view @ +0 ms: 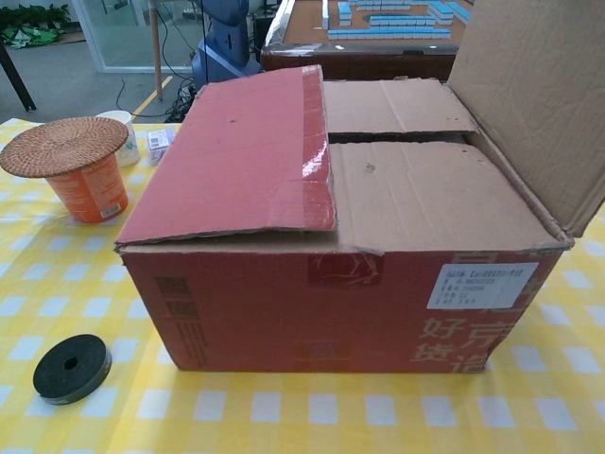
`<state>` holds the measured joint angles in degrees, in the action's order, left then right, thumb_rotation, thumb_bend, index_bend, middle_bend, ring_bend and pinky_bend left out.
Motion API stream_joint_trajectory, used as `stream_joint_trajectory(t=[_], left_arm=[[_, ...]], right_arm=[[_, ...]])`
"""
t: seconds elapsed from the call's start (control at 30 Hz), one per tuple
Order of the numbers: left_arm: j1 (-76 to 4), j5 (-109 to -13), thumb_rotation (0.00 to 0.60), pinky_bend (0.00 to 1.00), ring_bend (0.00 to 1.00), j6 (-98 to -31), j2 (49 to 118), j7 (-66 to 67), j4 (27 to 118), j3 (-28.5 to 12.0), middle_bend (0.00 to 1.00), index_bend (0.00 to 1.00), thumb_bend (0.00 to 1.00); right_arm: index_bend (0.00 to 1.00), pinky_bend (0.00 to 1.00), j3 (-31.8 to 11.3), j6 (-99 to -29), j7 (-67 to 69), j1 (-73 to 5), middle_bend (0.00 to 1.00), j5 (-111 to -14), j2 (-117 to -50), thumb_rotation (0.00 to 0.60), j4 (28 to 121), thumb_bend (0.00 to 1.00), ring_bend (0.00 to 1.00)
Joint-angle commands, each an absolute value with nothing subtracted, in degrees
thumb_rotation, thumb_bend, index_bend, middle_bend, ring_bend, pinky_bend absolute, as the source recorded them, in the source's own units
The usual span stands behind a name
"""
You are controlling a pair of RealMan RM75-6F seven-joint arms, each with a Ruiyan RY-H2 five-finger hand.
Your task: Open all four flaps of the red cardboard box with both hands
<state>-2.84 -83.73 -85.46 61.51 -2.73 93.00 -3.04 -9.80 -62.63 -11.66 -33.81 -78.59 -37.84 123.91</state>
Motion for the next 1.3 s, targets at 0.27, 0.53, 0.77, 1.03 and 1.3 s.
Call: stream_joint_trajectory(t=[0.27, 0.53, 0.77, 1.03, 1.3], left_arm=[[-3.66, -84.71, 0.600, 0.00, 0.07, -85.09, 61.23, -2.43, 93.63, -3.11, 0.20, 0.30, 0.32], [-5.64, -87.75, 0.600, 0.00, 0.07, -84.18, 58.90, -5.52, 95.08, -3.34, 0.20, 0.30, 0.32], [-12.65, -97.29, 0.600, 0.00, 0.07, -81.69, 53.53, -18.61, 94.74, -4.49, 0.20, 0.31, 0.32], [-28.42, -111.74, 0.383, 0.00, 0.06, -74.76, 50.78, -37.26, 92.50, -4.92, 0.20, 0.32, 0.32], [-40.43, -116.98, 0.226, 0.00, 0.06, -67.95, 54.96, -36.46, 94.78, -6.47, 0.22, 0.38, 0.36]], right_arm=[[0.37, 0.03, -7.01, -65.95, -6.06, -26.85, 0.43, -78.78, -34.87, 0.600, 120.53, 1.00, 0.15], [0.37, 0.03, -5.84, -65.53, -3.55, -24.70, 0.42, -80.22, -36.58, 0.600, 117.88, 1.00, 0.15], [0.37, 0.03, -5.67, -66.82, -2.15, -23.53, 0.37, -83.27, -38.12, 0.600, 117.04, 1.00, 0.15], [0.37, 0.03, -5.81, -69.51, -0.62, -21.90, 0.35, -85.50, -39.88, 0.600, 115.86, 1.00, 0.15], [0.37, 0.03, -5.98, -70.75, 0.03, -20.68, 0.35, -85.82, -39.33, 0.600, 115.56, 1.00, 0.15]])
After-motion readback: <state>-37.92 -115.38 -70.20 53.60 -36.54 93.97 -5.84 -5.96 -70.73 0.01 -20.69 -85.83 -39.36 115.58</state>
